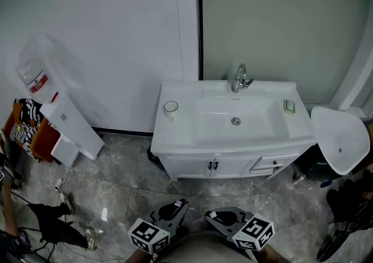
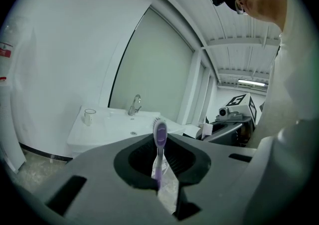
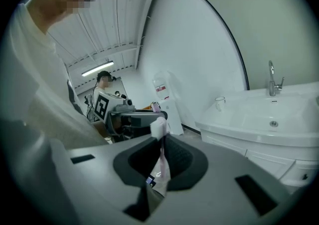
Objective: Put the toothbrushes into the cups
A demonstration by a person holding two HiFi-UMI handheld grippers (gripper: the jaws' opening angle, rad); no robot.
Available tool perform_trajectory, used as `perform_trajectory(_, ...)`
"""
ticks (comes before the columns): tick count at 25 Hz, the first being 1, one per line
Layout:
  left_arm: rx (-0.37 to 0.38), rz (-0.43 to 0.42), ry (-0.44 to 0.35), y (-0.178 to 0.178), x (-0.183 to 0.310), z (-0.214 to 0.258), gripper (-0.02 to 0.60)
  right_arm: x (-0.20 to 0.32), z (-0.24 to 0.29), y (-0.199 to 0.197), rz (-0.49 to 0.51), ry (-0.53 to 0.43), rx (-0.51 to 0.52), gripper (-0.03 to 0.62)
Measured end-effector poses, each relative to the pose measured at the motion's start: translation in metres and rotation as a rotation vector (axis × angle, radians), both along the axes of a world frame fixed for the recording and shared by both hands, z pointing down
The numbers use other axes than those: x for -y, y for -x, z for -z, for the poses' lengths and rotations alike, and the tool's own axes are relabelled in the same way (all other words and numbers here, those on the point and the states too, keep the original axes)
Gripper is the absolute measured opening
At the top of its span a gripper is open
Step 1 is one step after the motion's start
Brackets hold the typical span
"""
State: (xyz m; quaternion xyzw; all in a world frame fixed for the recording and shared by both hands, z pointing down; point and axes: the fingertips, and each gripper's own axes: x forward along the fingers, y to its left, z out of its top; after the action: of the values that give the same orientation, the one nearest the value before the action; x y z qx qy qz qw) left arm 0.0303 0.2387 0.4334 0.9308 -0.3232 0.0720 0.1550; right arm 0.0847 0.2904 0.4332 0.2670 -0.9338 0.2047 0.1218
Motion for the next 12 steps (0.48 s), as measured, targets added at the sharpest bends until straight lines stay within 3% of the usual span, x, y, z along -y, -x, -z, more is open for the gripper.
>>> perform_trajectory(12,0.032,0.03,0.02,-0.045,0.028,-0.003,0.051,0.027,-0.006,-0.051,0.005,0.031,0.033,0.032)
